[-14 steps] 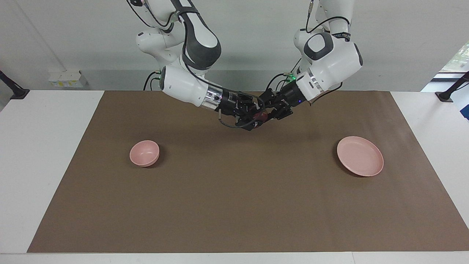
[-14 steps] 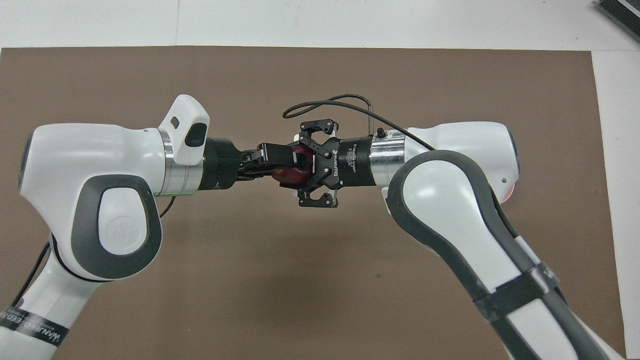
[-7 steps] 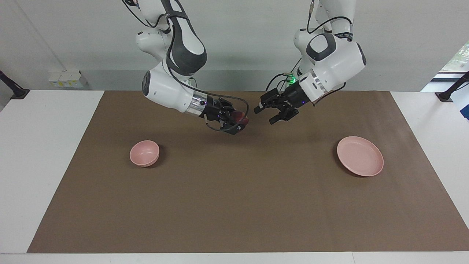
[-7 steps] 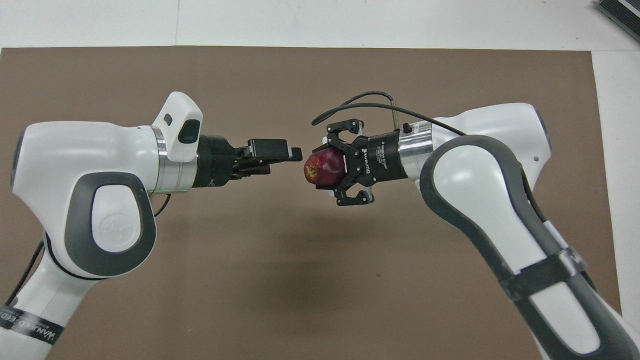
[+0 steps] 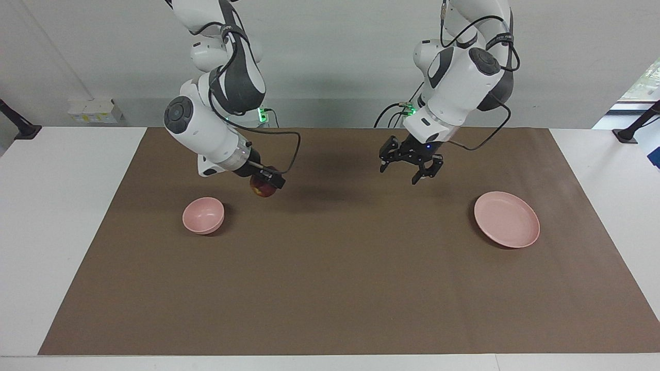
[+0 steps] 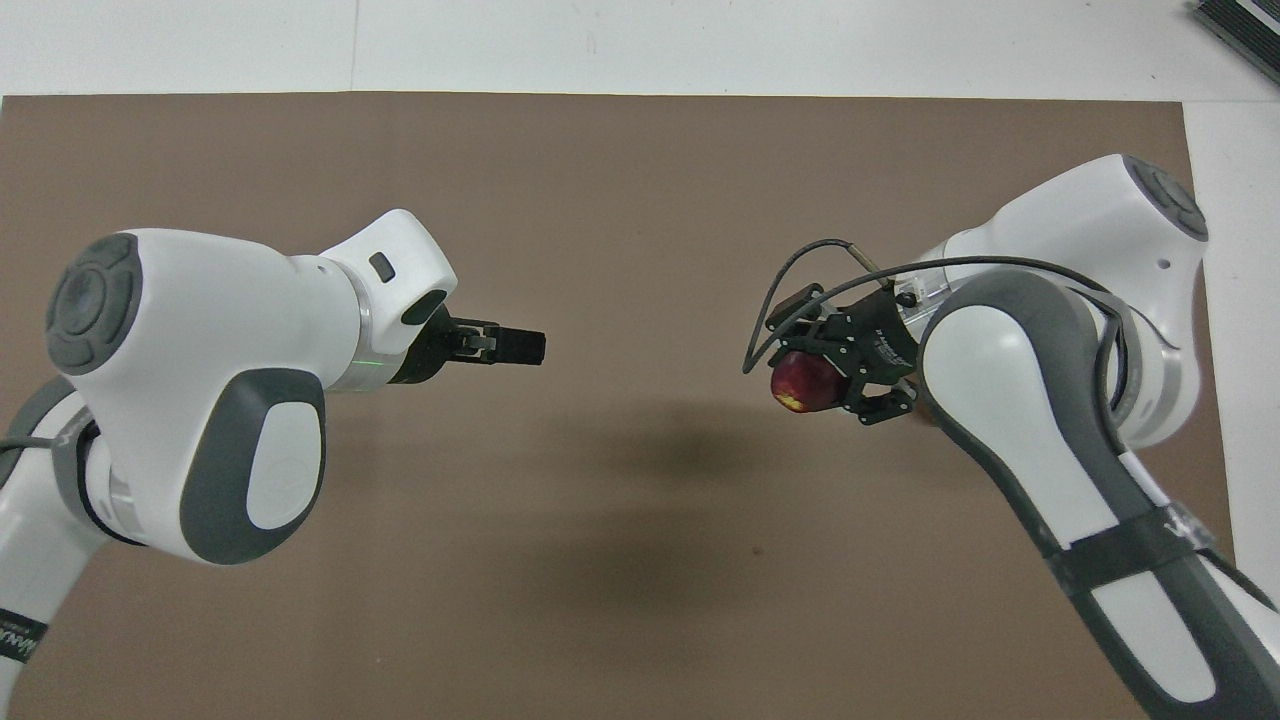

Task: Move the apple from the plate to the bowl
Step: 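Close the right gripper on the apple while the left gripper releases it, then lower the apple into the pink bowl with the right gripper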

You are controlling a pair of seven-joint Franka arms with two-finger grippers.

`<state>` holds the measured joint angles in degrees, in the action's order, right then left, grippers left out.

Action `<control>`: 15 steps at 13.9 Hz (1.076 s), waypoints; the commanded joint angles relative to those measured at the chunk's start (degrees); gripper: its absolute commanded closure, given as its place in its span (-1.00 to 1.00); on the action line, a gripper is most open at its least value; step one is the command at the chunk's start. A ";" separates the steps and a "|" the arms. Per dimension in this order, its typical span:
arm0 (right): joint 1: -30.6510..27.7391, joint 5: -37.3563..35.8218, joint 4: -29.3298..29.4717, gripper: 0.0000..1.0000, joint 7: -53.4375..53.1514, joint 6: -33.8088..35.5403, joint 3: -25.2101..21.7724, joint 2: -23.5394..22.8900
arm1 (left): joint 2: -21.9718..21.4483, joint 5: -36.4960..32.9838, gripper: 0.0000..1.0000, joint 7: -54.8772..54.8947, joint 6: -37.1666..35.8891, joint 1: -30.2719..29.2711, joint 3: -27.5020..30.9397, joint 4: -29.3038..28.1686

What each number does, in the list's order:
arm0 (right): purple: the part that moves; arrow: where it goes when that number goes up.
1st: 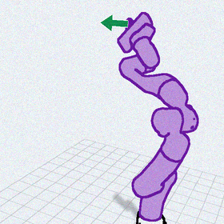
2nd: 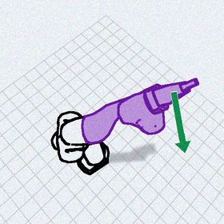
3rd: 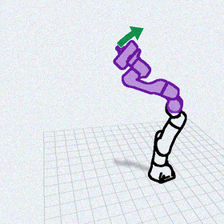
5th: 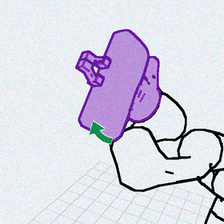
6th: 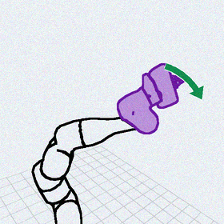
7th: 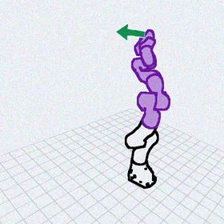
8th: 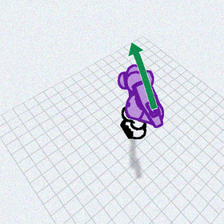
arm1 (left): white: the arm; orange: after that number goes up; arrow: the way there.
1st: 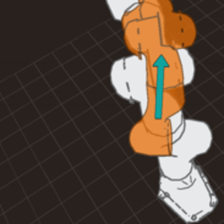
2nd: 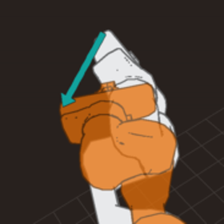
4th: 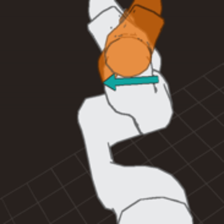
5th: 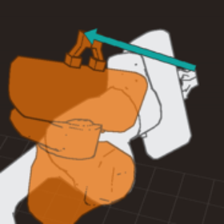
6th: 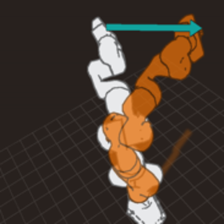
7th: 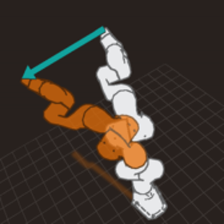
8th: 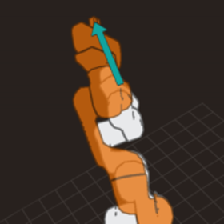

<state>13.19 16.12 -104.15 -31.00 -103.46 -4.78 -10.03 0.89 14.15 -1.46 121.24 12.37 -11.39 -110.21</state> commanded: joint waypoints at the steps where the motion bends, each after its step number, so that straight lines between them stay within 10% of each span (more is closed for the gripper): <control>1: -3.86 -11.67 -2.81 1.00 12.14 -1.04 0.56 1.86 | -0.36 -9.09 -1.00 -1.35 -1.88 -0.24 0.49 0.86; 15: -10.38 -18.31 -10.46 0.92 21.95 -15.81 0.82 -2.79 | -0.89 -15.55 -1.00 1.53 -25.77 -11.32 0.84 19.31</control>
<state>2.88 -1.72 -112.96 -8.46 -117.28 -4.27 -13.00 -0.24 -0.58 -2.15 99.47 1.79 -10.17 -94.27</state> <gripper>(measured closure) 0.339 0.000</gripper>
